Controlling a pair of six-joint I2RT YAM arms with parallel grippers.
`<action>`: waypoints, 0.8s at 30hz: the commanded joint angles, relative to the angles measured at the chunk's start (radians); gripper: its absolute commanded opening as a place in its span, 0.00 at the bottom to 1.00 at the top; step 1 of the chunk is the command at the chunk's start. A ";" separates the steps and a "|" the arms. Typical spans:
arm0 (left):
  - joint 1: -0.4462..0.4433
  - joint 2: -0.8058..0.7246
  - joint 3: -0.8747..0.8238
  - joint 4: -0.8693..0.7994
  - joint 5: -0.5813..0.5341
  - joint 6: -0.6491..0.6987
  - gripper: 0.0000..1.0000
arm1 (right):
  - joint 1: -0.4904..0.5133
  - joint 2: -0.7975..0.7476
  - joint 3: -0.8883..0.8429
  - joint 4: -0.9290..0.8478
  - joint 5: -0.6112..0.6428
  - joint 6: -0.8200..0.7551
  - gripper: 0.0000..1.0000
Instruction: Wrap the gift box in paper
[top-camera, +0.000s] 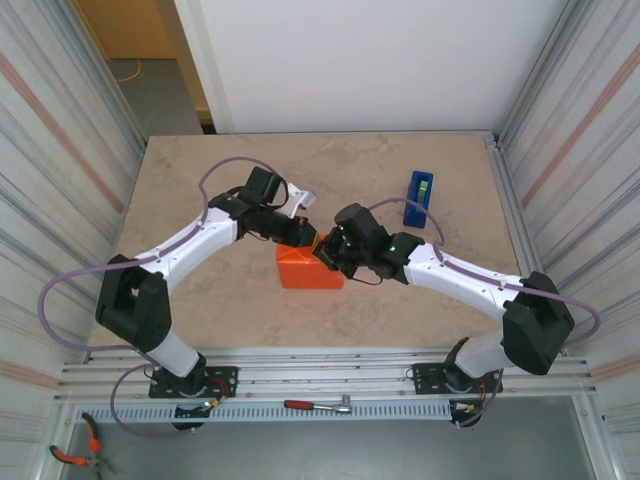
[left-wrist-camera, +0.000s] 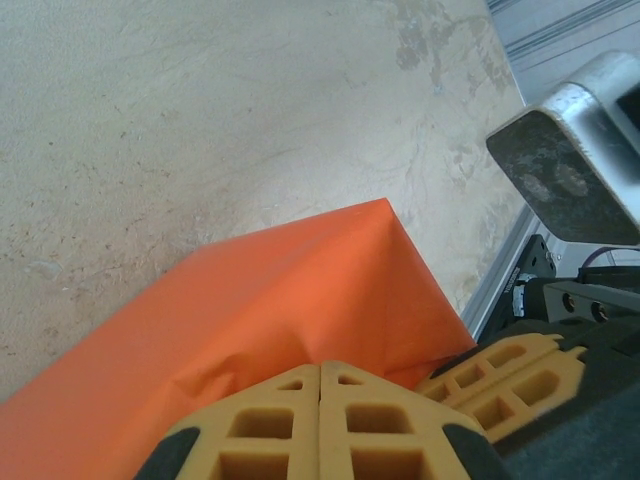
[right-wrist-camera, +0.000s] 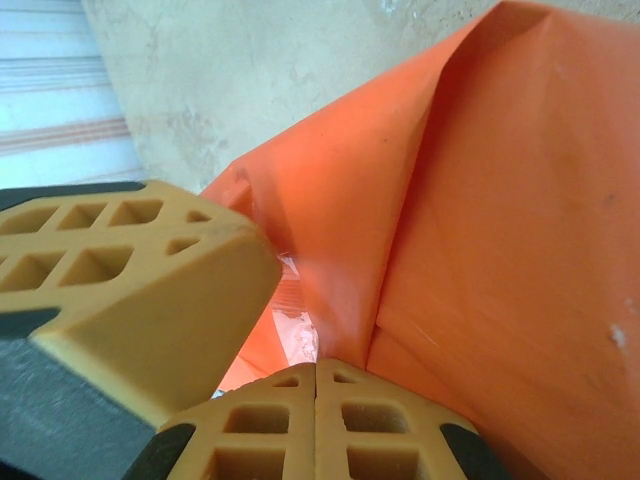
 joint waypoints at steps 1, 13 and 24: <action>0.004 -0.055 0.027 -0.034 0.005 0.002 0.00 | 0.007 0.035 -0.065 -0.184 0.039 0.022 0.00; -0.007 -0.051 -0.076 0.017 -0.002 -0.020 0.00 | 0.007 0.030 -0.067 -0.184 0.043 0.024 0.00; 0.002 -0.065 -0.051 -0.010 -0.006 -0.003 0.00 | 0.007 0.025 -0.070 -0.192 0.052 0.026 0.00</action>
